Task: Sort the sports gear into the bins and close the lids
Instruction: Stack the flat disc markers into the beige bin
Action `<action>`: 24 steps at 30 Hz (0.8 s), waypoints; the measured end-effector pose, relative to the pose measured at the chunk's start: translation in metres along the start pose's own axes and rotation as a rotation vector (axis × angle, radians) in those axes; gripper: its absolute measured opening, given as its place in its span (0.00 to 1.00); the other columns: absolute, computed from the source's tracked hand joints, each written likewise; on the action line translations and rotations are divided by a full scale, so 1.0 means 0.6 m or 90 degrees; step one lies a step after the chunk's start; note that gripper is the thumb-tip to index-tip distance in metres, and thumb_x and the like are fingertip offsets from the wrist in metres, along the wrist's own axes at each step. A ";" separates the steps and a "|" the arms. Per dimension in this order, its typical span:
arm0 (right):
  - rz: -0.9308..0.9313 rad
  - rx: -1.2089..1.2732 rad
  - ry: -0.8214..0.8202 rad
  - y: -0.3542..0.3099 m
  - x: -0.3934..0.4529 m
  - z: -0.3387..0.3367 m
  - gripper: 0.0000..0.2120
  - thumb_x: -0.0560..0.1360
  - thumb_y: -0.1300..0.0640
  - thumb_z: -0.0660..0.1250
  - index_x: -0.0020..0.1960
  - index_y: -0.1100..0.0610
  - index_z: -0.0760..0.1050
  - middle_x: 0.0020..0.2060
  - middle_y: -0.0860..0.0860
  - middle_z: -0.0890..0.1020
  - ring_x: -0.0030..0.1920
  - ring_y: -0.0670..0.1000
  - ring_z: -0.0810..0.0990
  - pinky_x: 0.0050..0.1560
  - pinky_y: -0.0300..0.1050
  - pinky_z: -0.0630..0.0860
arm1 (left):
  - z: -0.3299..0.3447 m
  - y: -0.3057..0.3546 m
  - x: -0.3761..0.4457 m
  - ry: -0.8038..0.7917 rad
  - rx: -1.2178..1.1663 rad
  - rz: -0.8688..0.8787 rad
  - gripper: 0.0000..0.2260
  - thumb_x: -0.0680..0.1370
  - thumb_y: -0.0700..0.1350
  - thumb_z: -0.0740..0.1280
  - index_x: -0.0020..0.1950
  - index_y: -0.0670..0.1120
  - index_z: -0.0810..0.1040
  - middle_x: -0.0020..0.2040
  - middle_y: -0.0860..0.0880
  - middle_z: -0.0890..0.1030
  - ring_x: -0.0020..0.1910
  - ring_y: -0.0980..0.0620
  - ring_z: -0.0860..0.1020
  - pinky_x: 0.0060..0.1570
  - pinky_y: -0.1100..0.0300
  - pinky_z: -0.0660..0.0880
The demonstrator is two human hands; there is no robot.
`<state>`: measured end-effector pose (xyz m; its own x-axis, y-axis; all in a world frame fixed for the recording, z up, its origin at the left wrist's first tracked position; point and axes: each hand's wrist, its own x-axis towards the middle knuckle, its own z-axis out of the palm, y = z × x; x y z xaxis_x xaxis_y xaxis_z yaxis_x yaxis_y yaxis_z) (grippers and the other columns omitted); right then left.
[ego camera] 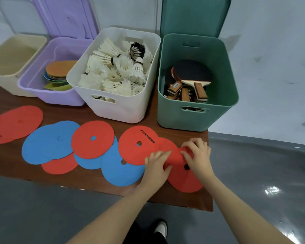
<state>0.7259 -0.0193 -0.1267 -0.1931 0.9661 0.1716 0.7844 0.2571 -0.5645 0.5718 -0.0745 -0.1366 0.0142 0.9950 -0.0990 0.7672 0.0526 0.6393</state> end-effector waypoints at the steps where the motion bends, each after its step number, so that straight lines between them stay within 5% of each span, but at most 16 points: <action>1: -0.008 0.002 0.007 -0.010 0.006 0.003 0.08 0.69 0.61 0.73 0.47 0.53 0.78 0.47 0.50 0.74 0.47 0.50 0.69 0.49 0.47 0.59 | -0.007 -0.004 0.002 0.014 -0.032 0.002 0.22 0.76 0.43 0.66 0.70 0.51 0.69 0.60 0.51 0.74 0.61 0.50 0.69 0.56 0.60 0.59; 6: 0.020 0.033 -0.012 -0.076 0.044 0.032 0.10 0.72 0.57 0.70 0.53 0.53 0.78 0.50 0.50 0.74 0.51 0.52 0.69 0.50 0.44 0.58 | -0.068 -0.046 0.019 0.104 -0.084 0.000 0.22 0.75 0.36 0.64 0.69 0.45 0.71 0.55 0.46 0.75 0.56 0.49 0.74 0.55 0.56 0.72; 11: 0.152 -0.031 -0.086 -0.112 0.036 0.069 0.23 0.76 0.51 0.64 0.69 0.53 0.67 0.62 0.54 0.69 0.61 0.56 0.66 0.58 0.50 0.62 | -0.133 -0.116 0.039 0.090 -0.017 -0.066 0.24 0.77 0.37 0.62 0.72 0.43 0.65 0.59 0.43 0.71 0.60 0.45 0.69 0.63 0.56 0.65; 15: 0.324 -0.164 -0.124 -0.124 0.004 0.098 0.32 0.77 0.42 0.60 0.74 0.57 0.56 0.70 0.58 0.61 0.67 0.58 0.61 0.65 0.55 0.60 | -0.157 -0.149 0.048 -0.014 0.177 -0.197 0.31 0.78 0.52 0.61 0.76 0.43 0.52 0.72 0.40 0.59 0.68 0.40 0.60 0.67 0.50 0.58; 24: 0.433 -0.132 -0.028 -0.147 -0.012 0.128 0.32 0.76 0.48 0.64 0.74 0.59 0.56 0.70 0.59 0.62 0.69 0.59 0.62 0.66 0.57 0.59 | -0.133 -0.120 0.041 -0.114 0.177 -0.135 0.30 0.79 0.52 0.61 0.76 0.47 0.51 0.76 0.39 0.51 0.72 0.39 0.52 0.70 0.48 0.53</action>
<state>0.6128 -0.0467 -0.1401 0.3593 0.9116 -0.1997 0.8343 -0.4096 -0.3691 0.4656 -0.0472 -0.1243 -0.0709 0.9324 -0.3545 0.9094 0.2065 0.3612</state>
